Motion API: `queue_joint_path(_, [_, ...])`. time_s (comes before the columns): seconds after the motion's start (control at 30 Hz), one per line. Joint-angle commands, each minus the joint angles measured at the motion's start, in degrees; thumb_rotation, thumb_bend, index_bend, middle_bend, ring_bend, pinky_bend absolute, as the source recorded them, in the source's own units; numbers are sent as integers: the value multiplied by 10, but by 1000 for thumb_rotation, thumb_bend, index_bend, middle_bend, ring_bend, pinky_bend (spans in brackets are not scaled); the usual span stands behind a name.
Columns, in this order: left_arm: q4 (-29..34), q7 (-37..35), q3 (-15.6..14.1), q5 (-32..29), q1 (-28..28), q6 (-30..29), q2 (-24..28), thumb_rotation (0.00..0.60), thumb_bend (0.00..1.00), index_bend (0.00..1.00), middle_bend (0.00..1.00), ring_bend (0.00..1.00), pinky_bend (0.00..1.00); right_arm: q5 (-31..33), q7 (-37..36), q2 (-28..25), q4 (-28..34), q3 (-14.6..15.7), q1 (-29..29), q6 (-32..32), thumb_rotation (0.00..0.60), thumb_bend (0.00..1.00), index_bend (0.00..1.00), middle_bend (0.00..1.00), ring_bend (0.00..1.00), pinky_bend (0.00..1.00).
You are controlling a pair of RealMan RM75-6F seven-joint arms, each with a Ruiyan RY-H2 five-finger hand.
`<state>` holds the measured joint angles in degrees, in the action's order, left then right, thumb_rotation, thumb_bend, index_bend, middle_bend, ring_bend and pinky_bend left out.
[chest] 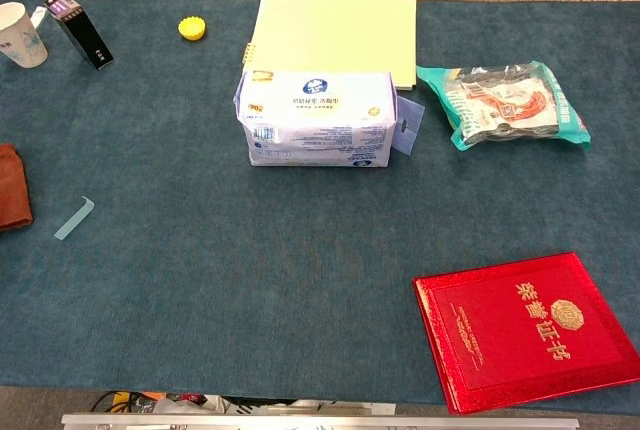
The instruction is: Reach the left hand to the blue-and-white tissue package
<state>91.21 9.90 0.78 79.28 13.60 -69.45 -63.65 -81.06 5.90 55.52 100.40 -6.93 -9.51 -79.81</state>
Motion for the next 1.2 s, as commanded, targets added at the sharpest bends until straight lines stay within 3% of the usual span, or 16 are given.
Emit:
queue_joint_path(0.03, [27, 34, 4, -48, 2, 17, -22, 600, 329, 445, 895, 854, 842, 3, 0, -1, 0, 1, 3, -2, 600, 363, 380, 414, 267, 312])
queue_joint_path(0.67, [63, 144, -6, -119, -5, 5, -75, 600, 275, 463, 900, 866, 868, 12, 0, 8, -10, 5, 3, 6, 600, 363, 380, 414, 267, 312])
queue_joint_path(1.2, [75, 181, -3, -165, 4, 7, -117, 572, 246, 427, 902, 873, 874, 18, -6, 11, -18, 7, 7, 7, 600, 362, 380, 415, 267, 312])
